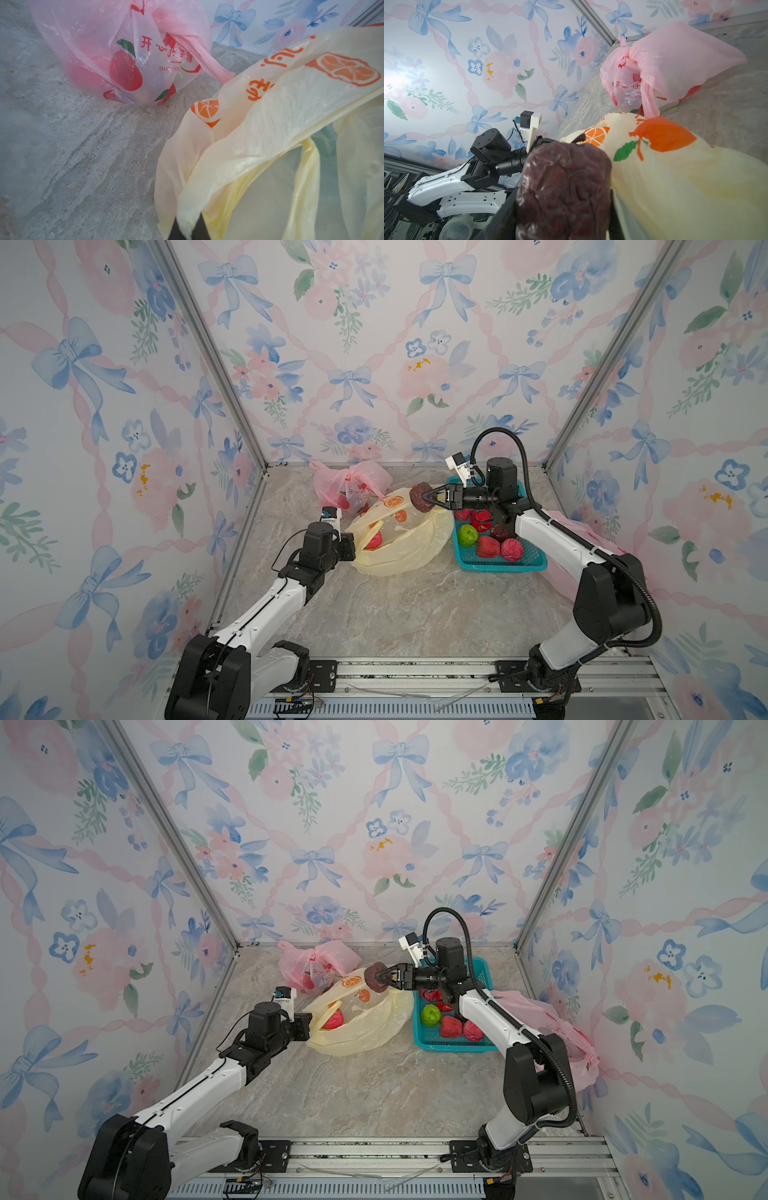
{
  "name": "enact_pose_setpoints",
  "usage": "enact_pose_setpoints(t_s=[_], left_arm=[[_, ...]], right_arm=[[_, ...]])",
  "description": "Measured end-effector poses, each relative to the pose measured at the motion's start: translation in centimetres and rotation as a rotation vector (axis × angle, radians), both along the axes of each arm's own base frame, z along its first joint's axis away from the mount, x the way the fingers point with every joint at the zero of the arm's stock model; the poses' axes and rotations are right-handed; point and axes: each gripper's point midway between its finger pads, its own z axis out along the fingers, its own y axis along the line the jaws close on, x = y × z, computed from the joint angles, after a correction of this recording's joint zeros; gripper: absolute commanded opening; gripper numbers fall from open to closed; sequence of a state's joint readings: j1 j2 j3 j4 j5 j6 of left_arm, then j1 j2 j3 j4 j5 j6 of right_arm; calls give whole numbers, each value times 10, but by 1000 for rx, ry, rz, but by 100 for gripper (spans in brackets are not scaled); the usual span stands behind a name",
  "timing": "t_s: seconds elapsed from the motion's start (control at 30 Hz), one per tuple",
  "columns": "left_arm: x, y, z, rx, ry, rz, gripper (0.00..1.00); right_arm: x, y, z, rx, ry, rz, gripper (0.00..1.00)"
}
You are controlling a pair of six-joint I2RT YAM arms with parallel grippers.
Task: Untie the knot of a plastic bag & take out the apple
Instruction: Pick up the apple from the plastic bag.
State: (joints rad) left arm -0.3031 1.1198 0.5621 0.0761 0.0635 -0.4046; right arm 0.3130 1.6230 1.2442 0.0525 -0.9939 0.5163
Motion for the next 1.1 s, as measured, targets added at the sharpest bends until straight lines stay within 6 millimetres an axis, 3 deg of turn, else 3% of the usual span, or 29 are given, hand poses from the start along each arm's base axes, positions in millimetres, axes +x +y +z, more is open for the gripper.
enact_pose_setpoints(t_s=[0.13, 0.37, 0.47, 0.63, 0.8, 0.93, 1.1], left_arm=[[-2, 6, -7, 19, 28, 21, 0], [0, 14, -24, 51, 83, 64, 0], [1, 10, -30, 64, 103, 57, 0], [7, 4, -18, 58, 78, 48, 0], [10, 4, -13, 55, 62, 51, 0], [11, 6, -13, 63, 59, 63, 0], [16, 10, -15, 73, 53, 84, 0]], right_arm=[[-17, 4, -6, -67, 4, 72, 59], [-67, 38, -5, -151, -60, 288, 59], [-90, 55, -27, -186, -11, 383, 59], [-123, 76, -70, -251, 124, 498, 58], [-154, 86, -90, -301, 194, 584, 58], [-187, 88, -88, -326, 209, 687, 58], [-215, 88, -58, -251, 188, 804, 58]])
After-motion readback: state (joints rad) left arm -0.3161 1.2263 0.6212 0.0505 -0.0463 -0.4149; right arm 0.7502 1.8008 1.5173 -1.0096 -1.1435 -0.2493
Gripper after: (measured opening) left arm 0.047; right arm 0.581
